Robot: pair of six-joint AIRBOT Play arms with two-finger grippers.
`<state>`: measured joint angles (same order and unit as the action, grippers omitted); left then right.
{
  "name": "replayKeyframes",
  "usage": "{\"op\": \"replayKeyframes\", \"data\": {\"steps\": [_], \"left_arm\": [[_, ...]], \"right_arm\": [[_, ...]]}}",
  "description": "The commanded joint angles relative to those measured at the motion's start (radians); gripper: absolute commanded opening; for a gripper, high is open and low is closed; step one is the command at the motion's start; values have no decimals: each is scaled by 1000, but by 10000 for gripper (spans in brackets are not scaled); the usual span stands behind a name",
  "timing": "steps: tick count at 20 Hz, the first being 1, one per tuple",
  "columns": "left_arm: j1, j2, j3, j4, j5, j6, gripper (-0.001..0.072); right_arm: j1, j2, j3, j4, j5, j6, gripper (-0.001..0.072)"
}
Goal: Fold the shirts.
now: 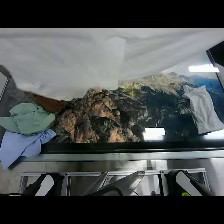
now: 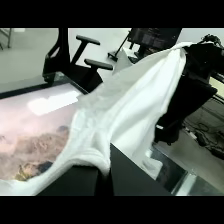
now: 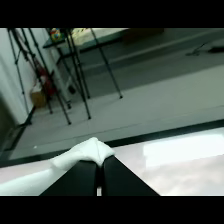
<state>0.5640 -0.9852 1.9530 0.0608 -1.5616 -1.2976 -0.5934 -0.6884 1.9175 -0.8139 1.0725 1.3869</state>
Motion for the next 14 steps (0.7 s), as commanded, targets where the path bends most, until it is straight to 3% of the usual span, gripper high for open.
{"op": "replayKeyframes", "data": {"steps": [1, 3, 5, 6, 10, 14], "left_arm": [[92, -11, 124, -22, 9, -14, 13], [48, -74, 177, 67, -4, -39, 13], [-123, -133, 101, 195, 7, -26, 13], [-216, -161, 37, 296, 34, -7, 13], [-491, -372, -156, 727, 230, 36, 14], [-542, -650, -183, 767, 361, 50, 14]], "right_arm": [[-13, 60, -2, -98, -33, 1, 17], [-14, 2, -18, 49, 19, -38, 17], [-14, -97, -79, 296, 87, -135, 16], [-13, -143, -119, 344, 109, -135, 16], [111, -303, -440, 267, 3, -136, 16], [275, -555, -655, 273, -254, -291, 17]]}}
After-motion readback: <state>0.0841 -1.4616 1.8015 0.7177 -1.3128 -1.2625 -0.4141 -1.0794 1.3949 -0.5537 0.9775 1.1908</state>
